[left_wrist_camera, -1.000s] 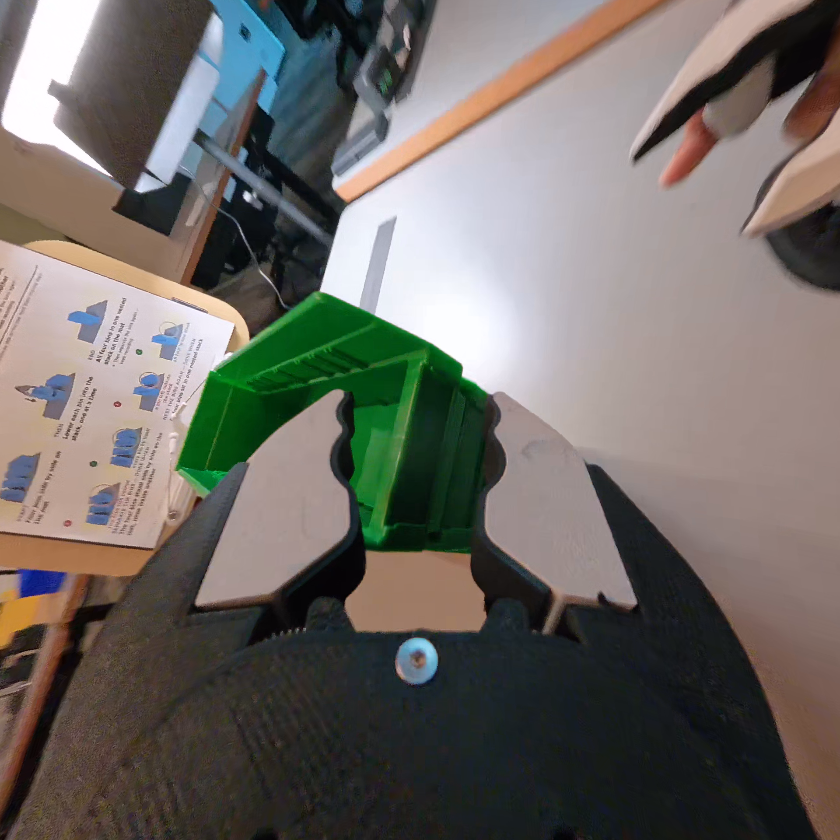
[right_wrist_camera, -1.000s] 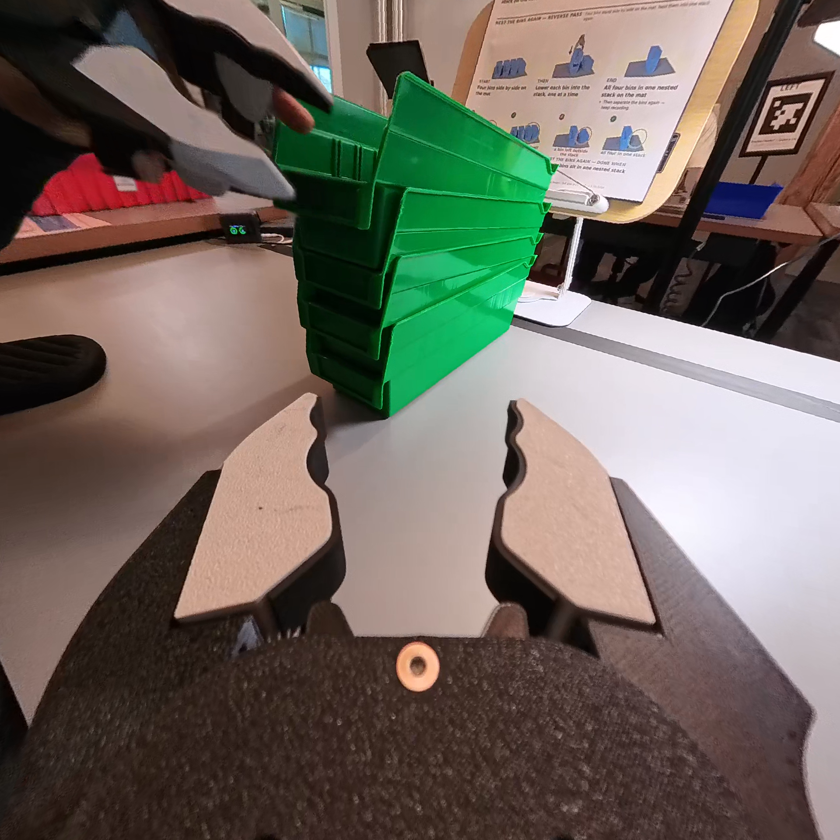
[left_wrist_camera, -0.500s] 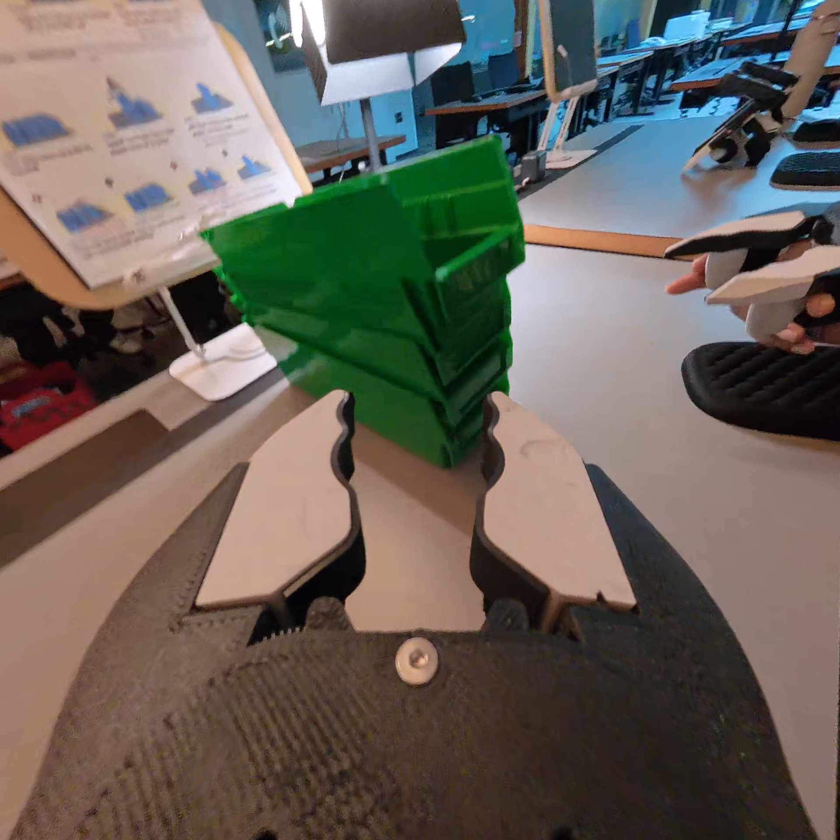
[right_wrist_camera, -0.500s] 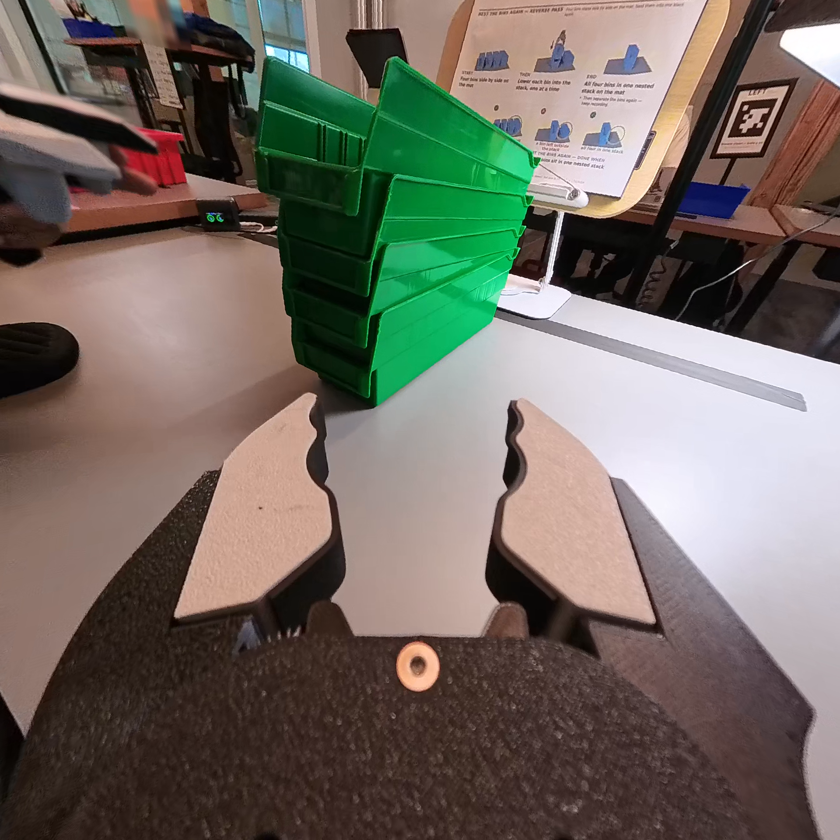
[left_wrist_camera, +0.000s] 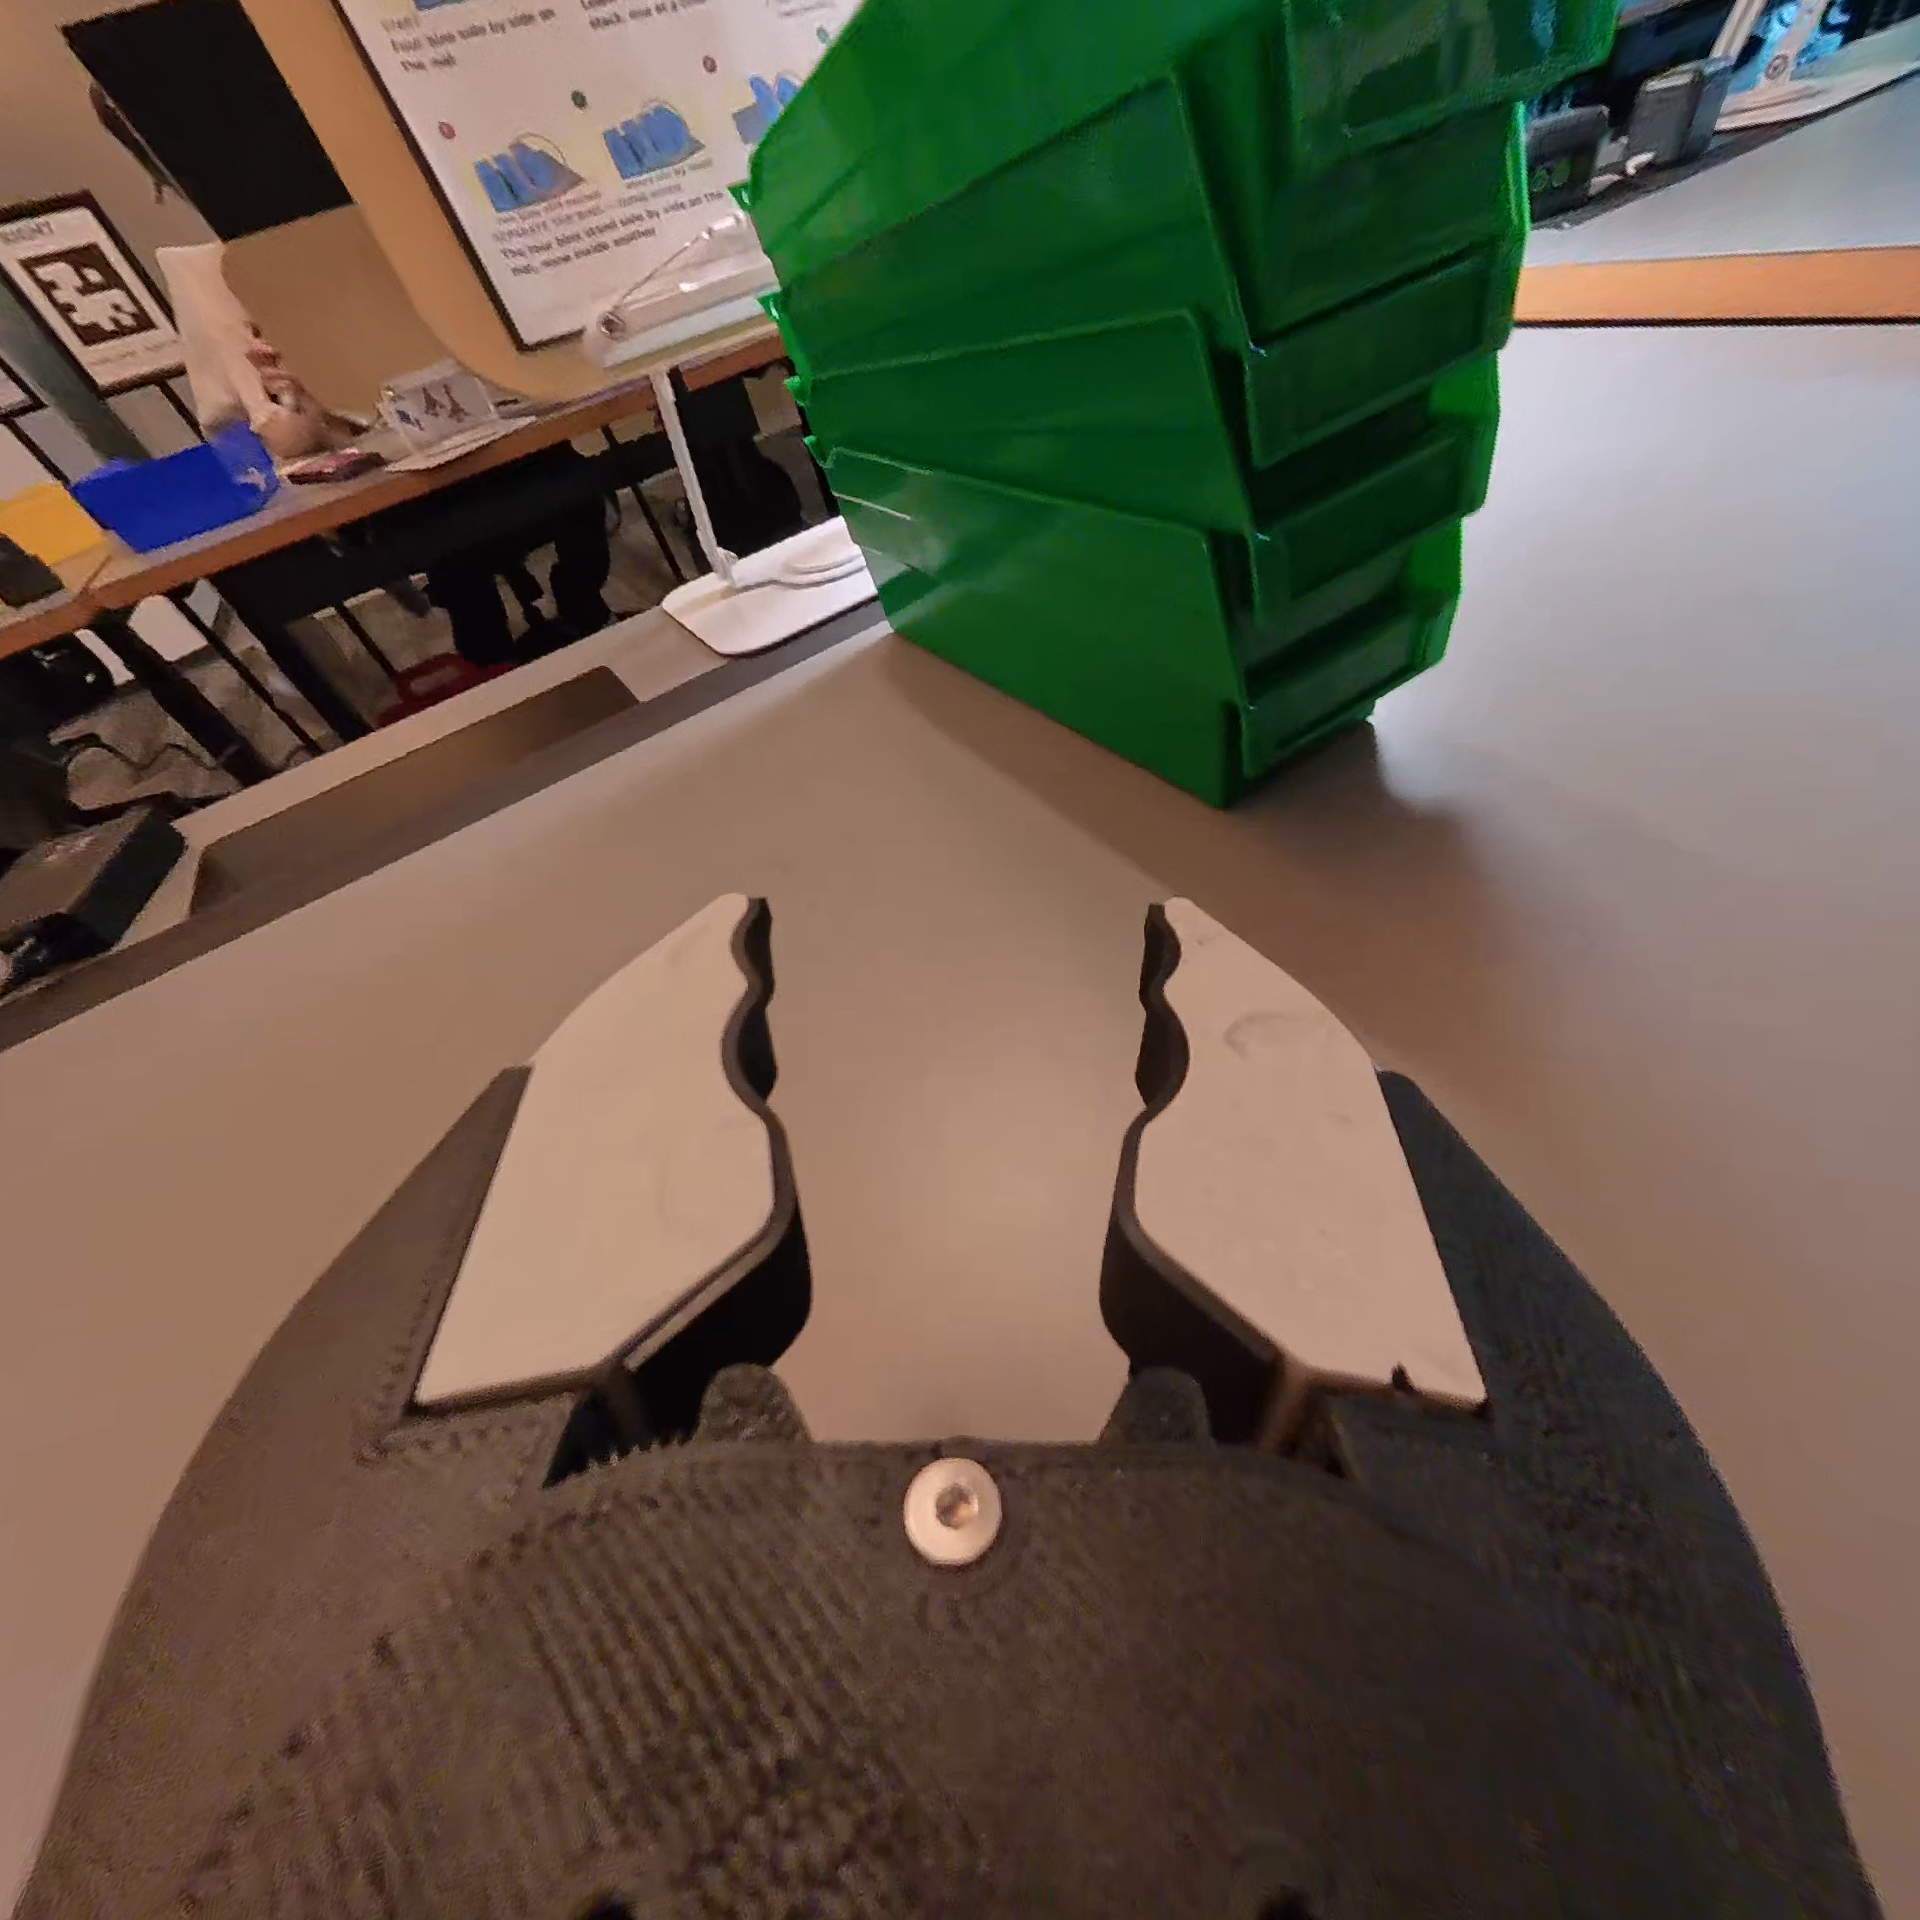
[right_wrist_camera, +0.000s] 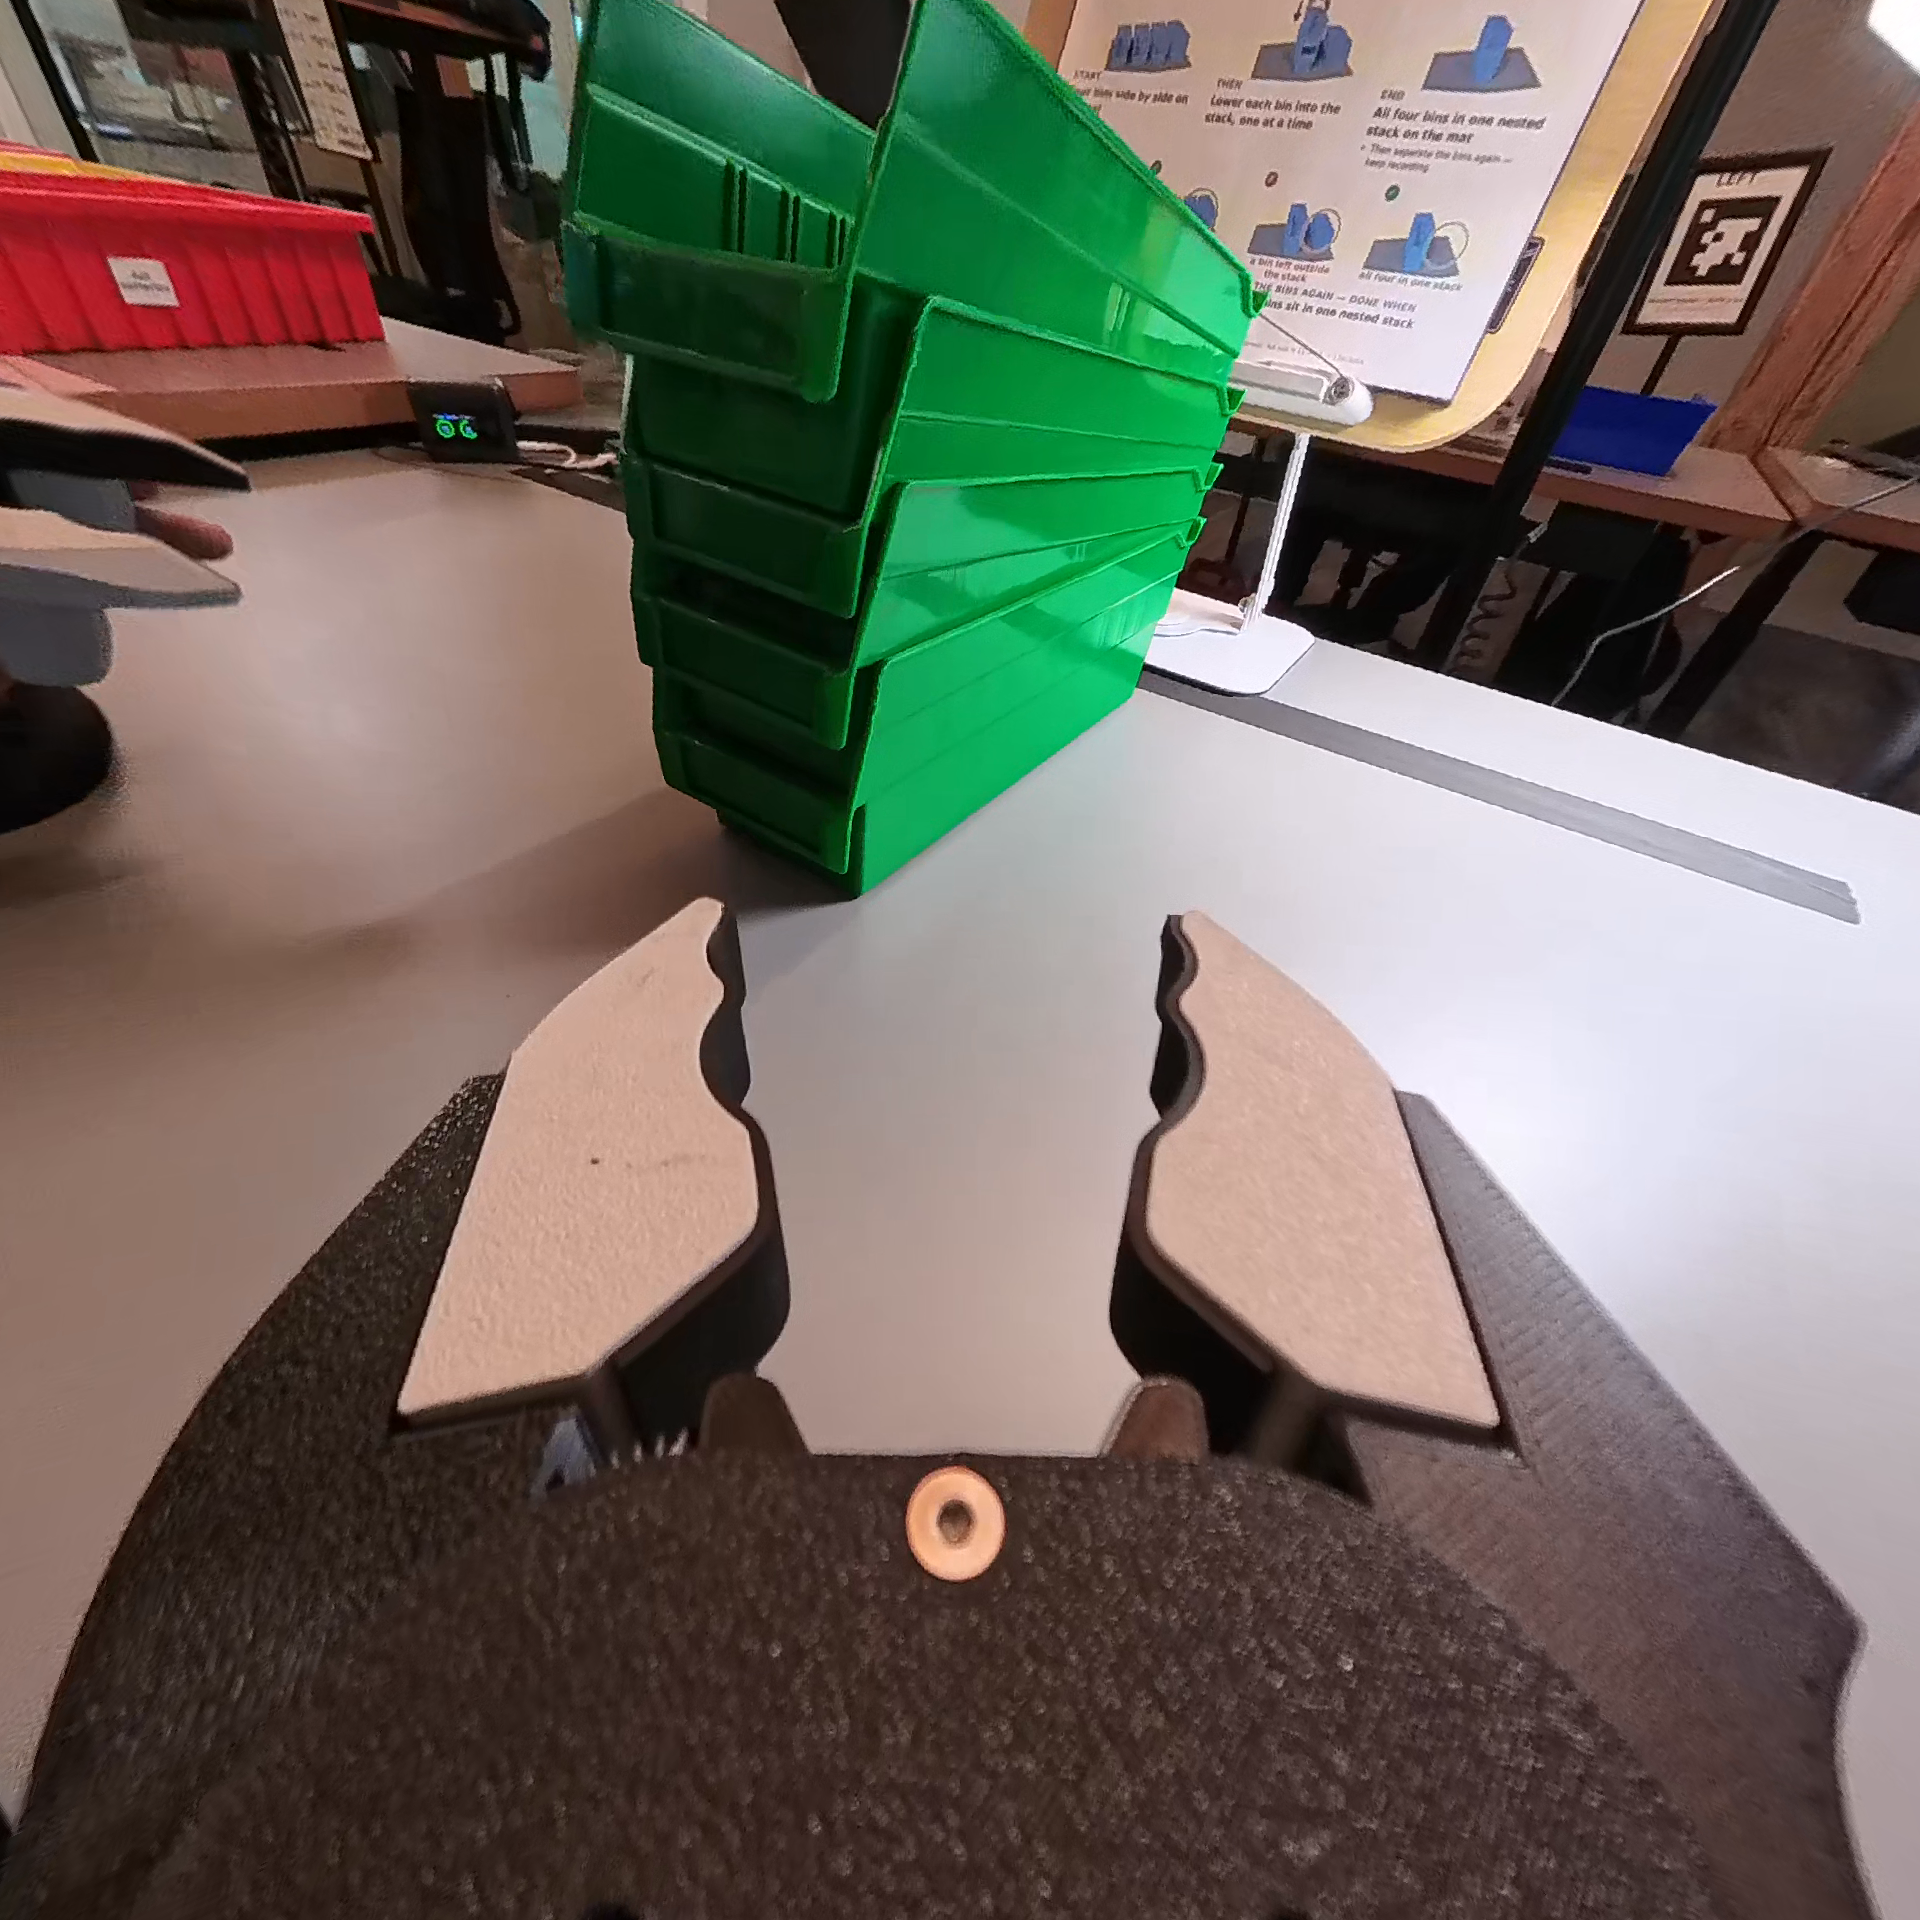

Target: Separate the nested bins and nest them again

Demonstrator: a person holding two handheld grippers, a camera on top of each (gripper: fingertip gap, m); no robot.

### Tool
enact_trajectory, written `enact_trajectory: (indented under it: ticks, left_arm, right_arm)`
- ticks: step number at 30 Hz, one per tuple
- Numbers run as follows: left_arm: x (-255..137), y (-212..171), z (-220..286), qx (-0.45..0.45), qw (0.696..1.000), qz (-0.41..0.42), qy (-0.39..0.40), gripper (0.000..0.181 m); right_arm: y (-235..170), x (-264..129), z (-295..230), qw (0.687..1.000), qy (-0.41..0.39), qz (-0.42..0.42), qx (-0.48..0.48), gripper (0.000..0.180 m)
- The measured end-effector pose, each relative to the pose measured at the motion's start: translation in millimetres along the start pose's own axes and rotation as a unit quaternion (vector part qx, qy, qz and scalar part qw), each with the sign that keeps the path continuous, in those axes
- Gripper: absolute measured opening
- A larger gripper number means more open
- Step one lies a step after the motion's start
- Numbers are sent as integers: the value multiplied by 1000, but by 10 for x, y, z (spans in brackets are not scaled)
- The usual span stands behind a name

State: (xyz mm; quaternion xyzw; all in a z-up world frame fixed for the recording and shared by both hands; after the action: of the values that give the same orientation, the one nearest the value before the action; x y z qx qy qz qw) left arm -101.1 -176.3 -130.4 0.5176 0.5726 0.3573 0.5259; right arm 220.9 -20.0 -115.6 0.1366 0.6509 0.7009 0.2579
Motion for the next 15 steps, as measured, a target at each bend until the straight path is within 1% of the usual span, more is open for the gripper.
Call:
enact_trajectory:
  ticks: [5, 15]
  left_arm:
    - [-14, -22, -80, -7, 1000, 6, 28, 70]
    - [-20, 7, -52, -3, 1000, 14, 24, 65]
  right_arm:
    - [-52, 20, -12, 1000, 5, -2, 4, 76]
    - [-125, 62, -12, 999, -15, -17, -28, 76]
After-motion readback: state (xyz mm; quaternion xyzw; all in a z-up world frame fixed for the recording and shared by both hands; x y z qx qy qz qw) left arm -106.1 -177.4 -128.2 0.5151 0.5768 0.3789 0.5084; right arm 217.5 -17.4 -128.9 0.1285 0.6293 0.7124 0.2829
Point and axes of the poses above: each gripper's, where its closed fingertips meet, x out along the fingers, y out of its top, z = x × y across the jaws, the point moved 4 cm from there along -x, back along the fingers, and after that the axes turned 6 degrees about -y, right-handed, at the moved point
